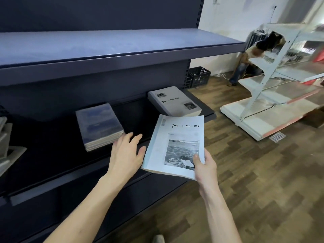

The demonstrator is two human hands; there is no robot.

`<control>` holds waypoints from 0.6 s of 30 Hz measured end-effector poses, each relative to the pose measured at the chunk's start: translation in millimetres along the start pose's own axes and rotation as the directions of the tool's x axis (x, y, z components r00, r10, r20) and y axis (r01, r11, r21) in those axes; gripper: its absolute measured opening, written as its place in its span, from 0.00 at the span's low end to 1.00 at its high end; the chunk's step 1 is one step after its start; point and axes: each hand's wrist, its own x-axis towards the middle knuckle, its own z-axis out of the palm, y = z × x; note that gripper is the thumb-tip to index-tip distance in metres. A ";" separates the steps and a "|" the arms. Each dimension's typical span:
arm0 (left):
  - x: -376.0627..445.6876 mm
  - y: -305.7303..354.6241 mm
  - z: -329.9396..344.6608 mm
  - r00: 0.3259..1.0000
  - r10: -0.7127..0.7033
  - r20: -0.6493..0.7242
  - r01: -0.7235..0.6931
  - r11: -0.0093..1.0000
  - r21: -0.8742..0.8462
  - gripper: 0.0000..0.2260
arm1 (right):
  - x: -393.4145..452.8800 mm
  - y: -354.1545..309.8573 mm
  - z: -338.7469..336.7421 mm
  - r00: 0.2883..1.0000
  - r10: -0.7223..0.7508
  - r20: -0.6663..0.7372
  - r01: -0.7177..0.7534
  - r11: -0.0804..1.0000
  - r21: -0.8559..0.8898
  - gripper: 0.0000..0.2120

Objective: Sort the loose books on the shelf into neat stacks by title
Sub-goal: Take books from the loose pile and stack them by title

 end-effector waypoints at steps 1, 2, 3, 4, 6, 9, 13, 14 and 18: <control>10.3 5.2 7.0 1.000 -0.004 0.010 0.004 1.000 -0.013 0.21 | 10.5 -1.3 -3.8 1.000 0.001 -0.005 -0.001 1.000 -0.015 0.12; 19.7 9.9 12.7 1.000 -0.007 0.019 0.008 1.000 -0.024 0.21 | 20.1 -3.0 -6.8 1.000 0.004 -0.007 -0.004 1.000 -0.029 0.12; 31.1 15.2 19.1 1.000 -0.011 0.029 0.012 0.999 -0.039 0.21 | 32.4 -5.2 -10.1 1.000 0.007 -0.005 -0.008 0.999 -0.049 0.11; 41.5 19.6 25.0 0.999 -0.015 0.038 0.017 0.998 -0.054 0.21 | 43.6 -7.9 -12.3 1.000 0.010 0.000 -0.010 0.997 -0.071 0.11; 62.6 28.9 35.5 0.998 -0.023 0.065 0.028 0.996 -0.082 0.22 | 68.3 -13.7 -16.0 1.000 0.015 0.017 -0.013 0.995 -0.098 0.11; 89.2 38.1 45.0 0.993 -0.046 0.105 0.057 0.992 -0.109 0.22 | 98.7 -20.3 -14.9 0.999 0.024 0.035 -0.019 0.992 -0.125 0.11; 118.3 42.0 52.0 0.988 -0.082 0.130 0.101 0.984 -0.145 0.22 | 132.5 -22.1 -4.5 0.997 0.045 0.055 -0.035 0.986 -0.162 0.11; 122.2 41.7 53.8 0.987 -0.088 0.135 0.108 0.983 -0.149 0.23 | 138.3 -21.2 -1.7 0.997 0.056 0.056 -0.046 0.985 -0.167 0.10; 137.3 38.8 62.5 0.982 -0.111 0.150 0.134 0.979 -0.153 0.23 | 167.1 -23.5 8.2 0.997 0.055 0.057 -0.040 0.970 -0.238 0.08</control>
